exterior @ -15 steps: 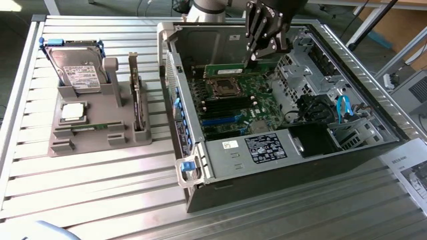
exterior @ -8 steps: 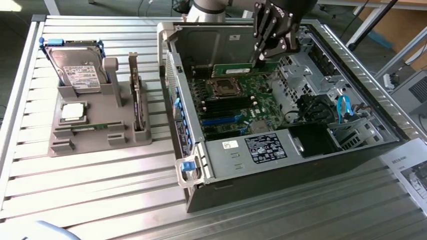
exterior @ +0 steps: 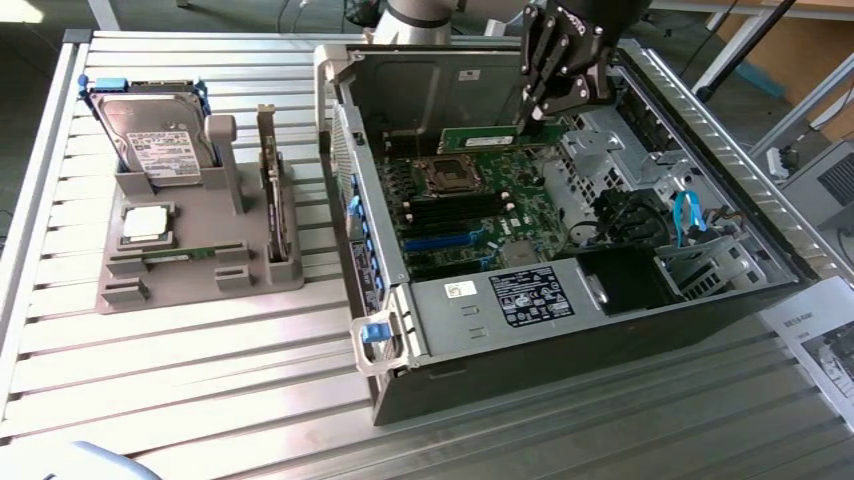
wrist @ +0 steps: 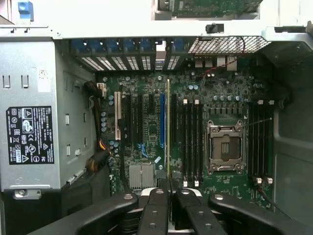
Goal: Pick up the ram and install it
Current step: 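Pick up the ram and move it above insertion slot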
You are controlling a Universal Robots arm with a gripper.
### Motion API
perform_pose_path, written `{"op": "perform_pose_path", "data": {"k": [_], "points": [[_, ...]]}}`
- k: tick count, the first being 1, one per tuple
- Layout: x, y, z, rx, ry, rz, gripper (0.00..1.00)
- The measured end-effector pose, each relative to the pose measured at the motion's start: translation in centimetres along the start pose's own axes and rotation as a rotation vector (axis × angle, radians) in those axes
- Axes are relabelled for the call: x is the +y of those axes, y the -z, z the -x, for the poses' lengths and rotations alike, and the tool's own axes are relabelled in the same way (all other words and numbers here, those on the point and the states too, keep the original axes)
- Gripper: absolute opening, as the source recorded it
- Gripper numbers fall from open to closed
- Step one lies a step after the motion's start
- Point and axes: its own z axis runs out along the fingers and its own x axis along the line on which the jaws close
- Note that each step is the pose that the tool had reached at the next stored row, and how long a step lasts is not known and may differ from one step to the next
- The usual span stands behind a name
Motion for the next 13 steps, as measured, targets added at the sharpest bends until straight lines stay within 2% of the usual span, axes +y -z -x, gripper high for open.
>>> {"op": "perform_pose_path", "data": {"k": [3,13], "points": [[-0.31,0.01,0.0,0.0,0.0,0.0,0.12],[-0.32,0.0,0.02,0.0,0.0,0.0,0.12]]}}
